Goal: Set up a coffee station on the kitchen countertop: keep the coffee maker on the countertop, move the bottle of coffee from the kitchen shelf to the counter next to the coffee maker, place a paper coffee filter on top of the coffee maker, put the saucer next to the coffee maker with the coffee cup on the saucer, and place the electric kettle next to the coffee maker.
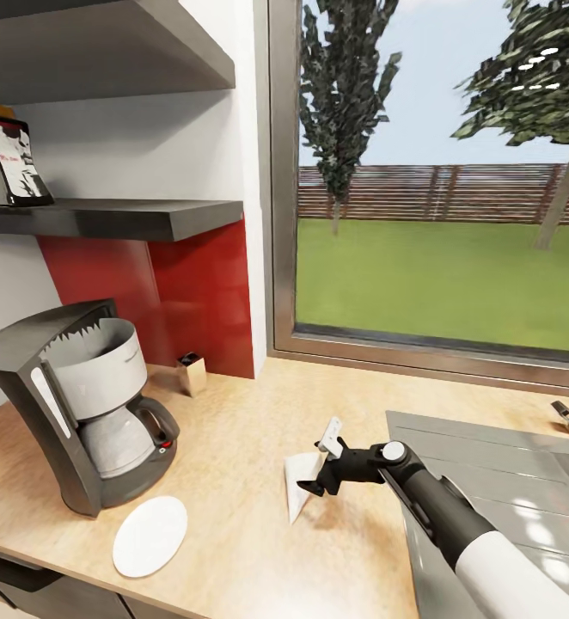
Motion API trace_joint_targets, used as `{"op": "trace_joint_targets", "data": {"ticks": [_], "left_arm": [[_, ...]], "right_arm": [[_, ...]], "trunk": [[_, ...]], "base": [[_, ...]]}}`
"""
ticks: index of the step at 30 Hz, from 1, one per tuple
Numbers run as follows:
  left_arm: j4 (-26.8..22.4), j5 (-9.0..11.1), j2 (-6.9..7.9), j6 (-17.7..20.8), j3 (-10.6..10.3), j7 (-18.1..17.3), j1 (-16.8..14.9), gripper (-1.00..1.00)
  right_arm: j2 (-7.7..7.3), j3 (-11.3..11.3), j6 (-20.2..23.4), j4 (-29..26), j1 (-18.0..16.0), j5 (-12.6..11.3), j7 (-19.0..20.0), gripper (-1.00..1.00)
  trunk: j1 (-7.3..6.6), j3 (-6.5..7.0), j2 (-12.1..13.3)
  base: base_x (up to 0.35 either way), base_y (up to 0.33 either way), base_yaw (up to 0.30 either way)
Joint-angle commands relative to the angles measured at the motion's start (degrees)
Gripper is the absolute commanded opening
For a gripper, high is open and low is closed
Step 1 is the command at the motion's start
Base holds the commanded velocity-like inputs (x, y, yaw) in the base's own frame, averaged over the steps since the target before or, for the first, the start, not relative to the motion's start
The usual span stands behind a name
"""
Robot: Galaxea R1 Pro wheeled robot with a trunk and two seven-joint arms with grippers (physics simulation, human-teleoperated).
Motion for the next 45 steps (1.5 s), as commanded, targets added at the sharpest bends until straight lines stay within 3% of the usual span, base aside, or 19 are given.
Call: {"op": "trace_joint_targets", "data": {"ticks": [1, 10, 12, 17, 24, 33, 38, 45], "left_arm": [[0.1, 0.1, 0.0, -0.3, -0.1, 0.1, 0.0, 1.0], [0.1, 0.1, 0.0, -0.3, -0.1, 0.1, 0.0, 1.0], [0.1, 0.1, 0.0, -0.3, -0.1, 0.1, 0.0, 1.0], [0.1, 0.1, 0.0, -0.3, -0.1, 0.1, 0.0, 1.0], [0.1, 0.1, 0.0, -0.3, -0.1, 0.1, 0.0, 1.0], [0.1, 0.1, 0.08, -0.3, -0.1, 0.2, 0.5, 1.0], [0.1, 0.1, 0.21, -0.4, -0.1, 0.2, 0.9, 1.0], [0.1, 0.1, 0.42, -0.3, -0.1, 0.2, 1.0, 1.0]], "right_arm": [[-0.03, 0.1, 0.2, -0.1, 0.0, 0.3, 0.2, 1.0], [0.58, 0.1, 0.1, 0.0, 0.0, 0.3, 0.2, 1.0], [0.84, 0.6, 0.1, 0.7, 0.0, 0.3, 0.2, 1.0], [1.79, 4.4, -2.4, 4.6, 0.0, 0.3, 0.1, 1.0], [2.48, 5.2, -3.5, 6.1, 0.0, 0.3, 0.1, 1.0], [3.36, 4.6, -3.8, 5.5, 0.0, 0.1, -0.4, 1.0], [4.91, 3.2, -3.8, 5.5, 0.0, 0.1, -0.4, 1.0], [5.26, 0.9, -3.8, 5.5, 0.0, 0.2, -0.3, 1.0]], "trunk": [[0.04, -0.12, -0.1], [0.04, -0.12, -0.1], [0.04, -0.12, -0.1], [0.04, -0.12, -0.1], [0.04, -0.12, -0.1], [0.04, -0.12, -0.1], [0.04, -0.12, -0.1], [0.04, -0.12, -0.1]], "base": [[0.0, 0.0, 0.0], [0.0, 0.0, 0.0], [0.0, 0.0, 0.0], [0.0, 0.0, 0.0], [0.0, 0.0, 0.0], [0.0, 0.0, 0.0], [0.0, 0.0, 0.0], [0.0, 0.0, 0.0]]}}
